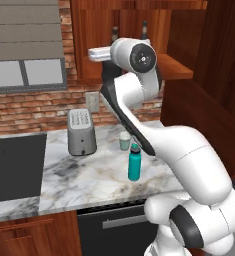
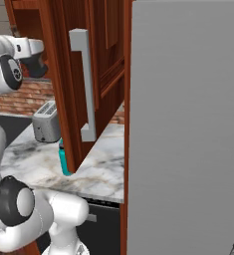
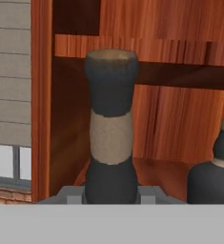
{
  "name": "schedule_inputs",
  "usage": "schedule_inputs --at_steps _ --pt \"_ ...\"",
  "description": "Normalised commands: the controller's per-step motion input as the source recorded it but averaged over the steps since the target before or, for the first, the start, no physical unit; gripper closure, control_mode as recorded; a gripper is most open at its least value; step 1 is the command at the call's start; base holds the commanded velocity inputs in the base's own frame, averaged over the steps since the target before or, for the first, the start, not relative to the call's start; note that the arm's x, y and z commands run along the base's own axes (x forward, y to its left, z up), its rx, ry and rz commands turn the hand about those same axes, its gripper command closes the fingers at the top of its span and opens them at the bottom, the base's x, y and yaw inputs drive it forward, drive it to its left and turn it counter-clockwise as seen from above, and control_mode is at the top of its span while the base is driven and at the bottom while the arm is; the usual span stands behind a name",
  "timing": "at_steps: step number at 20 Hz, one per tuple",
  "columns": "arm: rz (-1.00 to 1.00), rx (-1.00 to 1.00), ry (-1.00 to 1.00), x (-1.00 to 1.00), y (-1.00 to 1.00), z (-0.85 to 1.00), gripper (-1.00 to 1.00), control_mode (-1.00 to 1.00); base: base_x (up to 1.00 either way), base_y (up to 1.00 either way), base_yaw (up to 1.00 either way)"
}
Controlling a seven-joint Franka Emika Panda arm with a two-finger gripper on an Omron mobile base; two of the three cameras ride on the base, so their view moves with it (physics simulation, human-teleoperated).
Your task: Sort all alcoholic drinks to one cabinet, and non-alcoholic drinks to the other.
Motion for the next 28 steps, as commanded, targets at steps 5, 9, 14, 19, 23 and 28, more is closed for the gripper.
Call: schedule_inputs --at_steps 5,9,14,19,23,28 --pt "0.00 0.01 0.00 0.56 -0.21 0.00 1.00 -1.00 0.00 0.00 0.00" --pt "0.00 0.00 0.00 0.67 -0.03 0.00 1.00 -1.00 0.00 0.00 0.00" --pt "0.00 0.00 0.00 0.55 0.00 0.00 1.00 -1.00 0.00 0.00 0.00" --pt "0.00 0.00 0.00 0.40 0.00 -0.06 1.00 -1.00 0.00 0.00 0.00" --pt "0.00 0.00 0.00 0.37 0.00 -0.05 1.00 -1.00 0.00 0.00 0.00" --pt "0.00 0.00 0.00 0.39 0.00 -0.13 1.00 -1.00 0.00 0.00 0.00"
